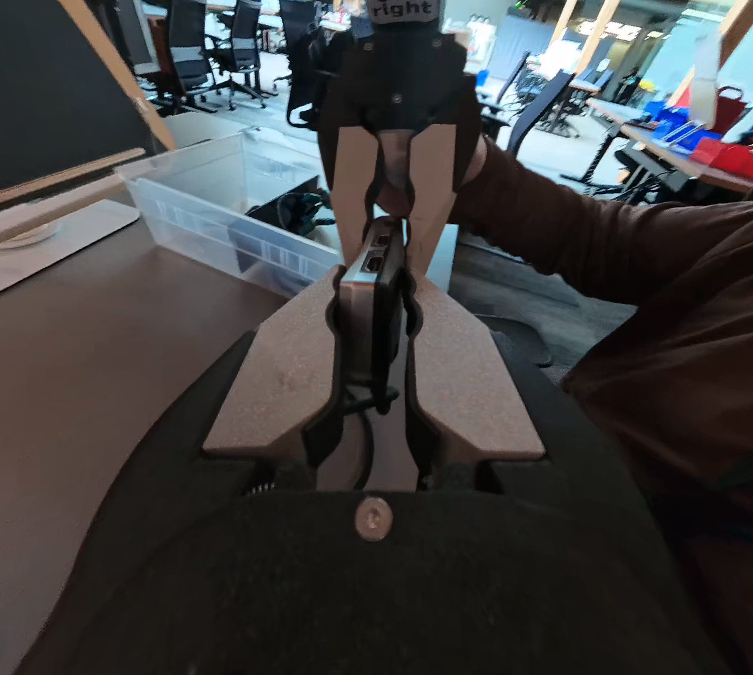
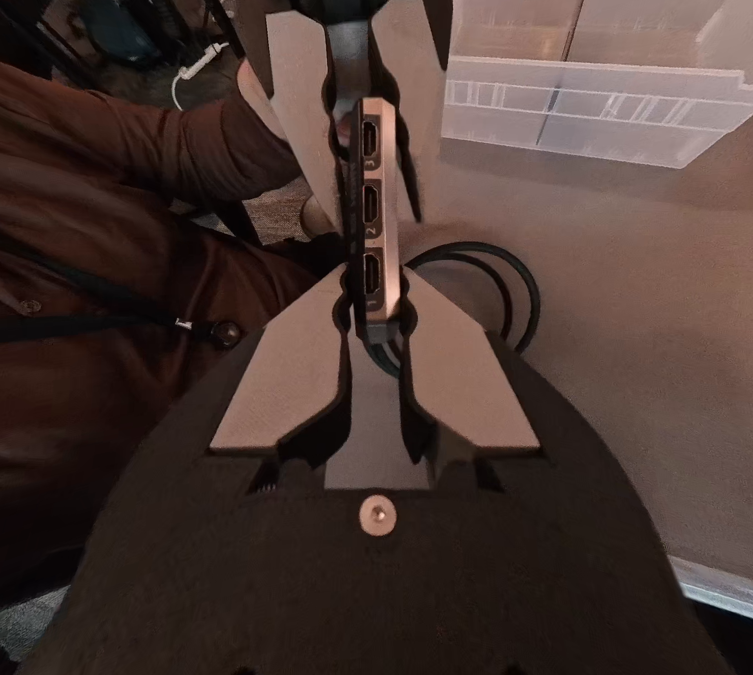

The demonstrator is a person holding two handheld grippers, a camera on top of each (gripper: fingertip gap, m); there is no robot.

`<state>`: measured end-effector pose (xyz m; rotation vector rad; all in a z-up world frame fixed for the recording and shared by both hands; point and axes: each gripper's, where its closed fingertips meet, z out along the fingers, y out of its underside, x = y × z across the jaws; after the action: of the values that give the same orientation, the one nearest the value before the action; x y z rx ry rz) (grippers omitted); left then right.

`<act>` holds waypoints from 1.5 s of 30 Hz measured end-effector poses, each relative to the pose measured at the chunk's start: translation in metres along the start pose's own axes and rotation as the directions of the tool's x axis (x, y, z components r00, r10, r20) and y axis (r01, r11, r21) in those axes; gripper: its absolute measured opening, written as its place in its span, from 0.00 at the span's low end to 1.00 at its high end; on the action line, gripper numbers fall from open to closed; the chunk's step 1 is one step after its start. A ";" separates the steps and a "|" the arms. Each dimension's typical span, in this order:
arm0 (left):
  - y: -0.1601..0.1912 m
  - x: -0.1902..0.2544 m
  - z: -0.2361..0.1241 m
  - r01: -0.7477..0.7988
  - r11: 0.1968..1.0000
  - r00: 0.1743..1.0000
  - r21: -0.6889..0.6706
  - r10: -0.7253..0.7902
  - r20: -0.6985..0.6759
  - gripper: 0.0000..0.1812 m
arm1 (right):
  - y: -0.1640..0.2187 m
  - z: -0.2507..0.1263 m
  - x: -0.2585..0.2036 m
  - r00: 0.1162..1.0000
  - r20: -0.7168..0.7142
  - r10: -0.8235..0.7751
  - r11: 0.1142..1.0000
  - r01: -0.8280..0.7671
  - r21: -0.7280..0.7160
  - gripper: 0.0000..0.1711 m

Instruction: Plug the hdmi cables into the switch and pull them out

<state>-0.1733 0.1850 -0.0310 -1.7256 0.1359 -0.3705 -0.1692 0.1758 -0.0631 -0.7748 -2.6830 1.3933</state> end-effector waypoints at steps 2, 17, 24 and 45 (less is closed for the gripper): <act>-0.011 -0.008 -0.020 -0.017 1.000 0.998 0.017 0.016 0.063 0.16 | -0.006 -0.004 0.007 0.997 -0.069 -0.030 0.999 0.028 -0.026 0.10; -0.037 -0.031 -0.123 -0.097 0.993 0.933 0.068 0.067 0.353 0.00 | -0.103 -0.286 0.087 0.711 -0.692 0.128 0.974 0.041 0.222 0.10; -0.044 -0.030 -0.130 -0.091 0.988 0.942 0.124 0.046 0.332 0.00 | -0.026 -0.306 0.145 0.664 -0.726 0.181 0.982 -0.086 0.166 0.10; -0.031 -0.042 -0.137 -0.052 0.996 0.926 0.076 0.019 0.378 0.07 | 0.111 -0.170 0.271 0.697 -0.715 0.056 0.922 -0.310 -0.230 0.12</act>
<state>-0.2602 0.0752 0.0118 -1.6761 -0.1275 -0.0112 -0.3195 0.4764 -0.1022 -1.3136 -2.2513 0.4547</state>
